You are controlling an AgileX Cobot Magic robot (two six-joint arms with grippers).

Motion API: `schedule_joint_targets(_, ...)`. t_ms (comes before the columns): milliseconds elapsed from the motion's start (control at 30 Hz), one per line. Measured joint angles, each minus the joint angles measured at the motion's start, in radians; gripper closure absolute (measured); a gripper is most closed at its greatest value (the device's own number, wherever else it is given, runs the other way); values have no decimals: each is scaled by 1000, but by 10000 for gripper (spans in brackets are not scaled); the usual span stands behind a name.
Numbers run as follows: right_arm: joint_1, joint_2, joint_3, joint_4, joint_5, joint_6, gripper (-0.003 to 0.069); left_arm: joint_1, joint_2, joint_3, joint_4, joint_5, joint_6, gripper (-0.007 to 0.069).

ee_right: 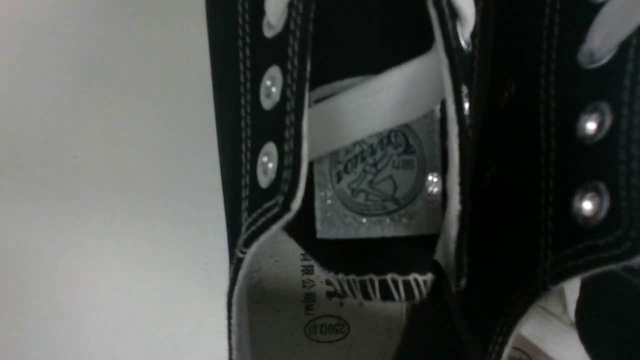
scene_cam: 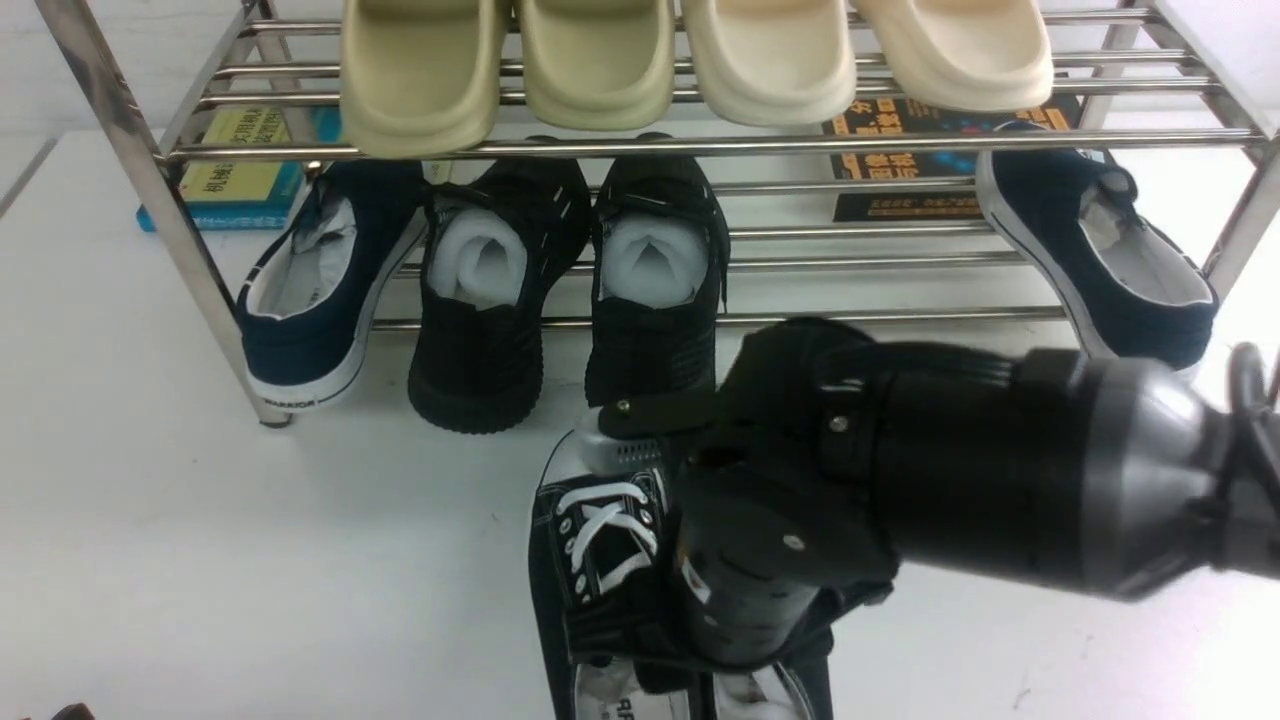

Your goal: Take the shoes off the shelf with your hand on the white table.

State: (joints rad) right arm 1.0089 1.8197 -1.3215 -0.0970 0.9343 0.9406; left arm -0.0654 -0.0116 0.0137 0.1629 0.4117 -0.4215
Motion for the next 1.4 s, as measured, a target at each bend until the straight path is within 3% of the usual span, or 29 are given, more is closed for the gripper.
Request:
schedule_joint_targets(233, 0, 87, 0, 8, -1, -7, 267, 0, 0, 0, 0, 0, 0, 382)
schedule_joint_targets(367, 0, 95, 0, 6, -6, -15, 328, 0, 0, 0, 0, 0, 0, 382)
schedule_joint_targets(400, 1, 95, 0, 6, -10, -15, 402, 0, 0, 0, 0, 0, 0, 382)
schedule_joint_targets(500, 3, 93, -1, 2, -14, -11, 512, 0, 0, 0, 0, 0, 0, 382)
schedule_joint_targets(533, 6, 83, -1, -24, 7, 13, 601, 0, 0, 0, 0, 0, 0, 382)
schedule_joint_targets(600, 5, 62, 2, -84, 57, 50, 636, 0, 0, 0, 0, 0, 0, 382)
schedule_joint_targets(900, -1, 3, 8, -148, 244, 110, 635, 0, 0, 0, 0, 0, 0, 382)
schedule_joint_targets(1067, -1, 1, 80, -122, 160, 207, 635, 0, 0, 0, 0, 0, 0, 382)
schedule_joint_targets(1400, 0, -13, 167, -130, 64, 253, 634, 0, 0, 0, 0, 0, 0, 382)
